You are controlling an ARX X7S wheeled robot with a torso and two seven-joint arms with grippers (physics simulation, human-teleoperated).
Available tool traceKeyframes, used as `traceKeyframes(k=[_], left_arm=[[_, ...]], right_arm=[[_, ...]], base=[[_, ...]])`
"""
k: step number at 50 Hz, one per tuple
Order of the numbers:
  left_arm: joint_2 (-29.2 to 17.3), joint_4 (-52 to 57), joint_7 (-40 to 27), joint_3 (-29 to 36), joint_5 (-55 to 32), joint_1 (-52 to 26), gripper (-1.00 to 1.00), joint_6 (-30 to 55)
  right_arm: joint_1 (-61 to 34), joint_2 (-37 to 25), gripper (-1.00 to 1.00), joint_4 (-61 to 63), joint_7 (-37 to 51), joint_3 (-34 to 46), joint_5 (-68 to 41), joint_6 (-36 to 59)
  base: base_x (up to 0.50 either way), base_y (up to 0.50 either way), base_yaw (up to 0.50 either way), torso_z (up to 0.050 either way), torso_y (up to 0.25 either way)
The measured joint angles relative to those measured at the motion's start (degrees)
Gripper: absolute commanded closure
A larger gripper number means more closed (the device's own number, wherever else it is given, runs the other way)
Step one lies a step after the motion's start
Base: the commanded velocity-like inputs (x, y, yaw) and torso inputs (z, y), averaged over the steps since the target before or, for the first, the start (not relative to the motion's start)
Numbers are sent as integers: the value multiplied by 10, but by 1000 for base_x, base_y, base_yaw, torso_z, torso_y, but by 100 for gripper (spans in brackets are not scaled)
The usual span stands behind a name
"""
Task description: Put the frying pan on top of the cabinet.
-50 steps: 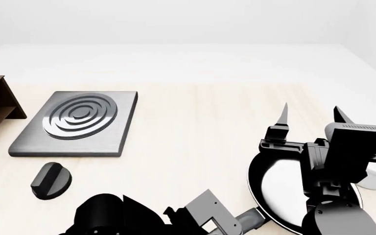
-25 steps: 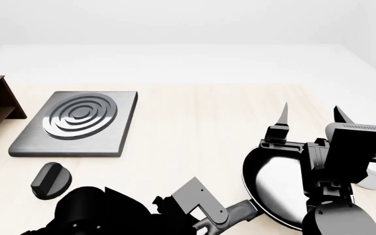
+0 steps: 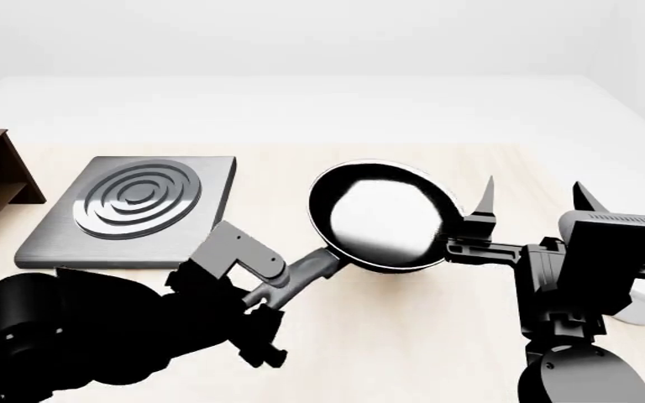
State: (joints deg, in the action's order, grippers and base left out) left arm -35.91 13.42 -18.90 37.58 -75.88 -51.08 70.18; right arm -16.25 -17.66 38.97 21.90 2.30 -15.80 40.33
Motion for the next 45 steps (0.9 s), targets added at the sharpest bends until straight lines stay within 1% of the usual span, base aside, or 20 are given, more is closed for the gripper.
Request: traceKeyframes(k=[8,16,20,26,30,33,35,45], left_arm=[[-2,-85,-12,-39,-4,-86,100,7],[22,-229,0,-47,27,-214,100,10],[43,-327,21,-35,62,-282,100,-4],[96,-540,72,1,135,-393,100,-62],[124,-656,79,-4,188,-446,100,-96],[137,-718,71,-33,242,-473,100,-113],[143,-750,61,-64,282,-486,100,-121],[151,-847,-22,-263,506,-512,100,-149]], right_arm=[[0,-1,-100,-1,2,1,-1,0],[-1,-2,-100,-3,3,2,-3,-1],[-1,-2,-100,-5,3,2,-5,-2],[-2,-3,-100,-7,3,2,-6,-2],[-2,-3,-100,-8,4,3,-7,-3],[-2,-3,-100,-9,4,3,-8,-3],[-2,-4,-100,-10,5,4,-8,-3],[-3,-5,-100,-14,6,7,-8,-5]], base=[[0,0,0,0,3],[0,0,0,0,1],[0,0,1,0,3],[0,0,0,0,2],[0,0,1,0,2],[0,0,0,0,0],[0,0,0,0,5],[0,0,0,0,1]])
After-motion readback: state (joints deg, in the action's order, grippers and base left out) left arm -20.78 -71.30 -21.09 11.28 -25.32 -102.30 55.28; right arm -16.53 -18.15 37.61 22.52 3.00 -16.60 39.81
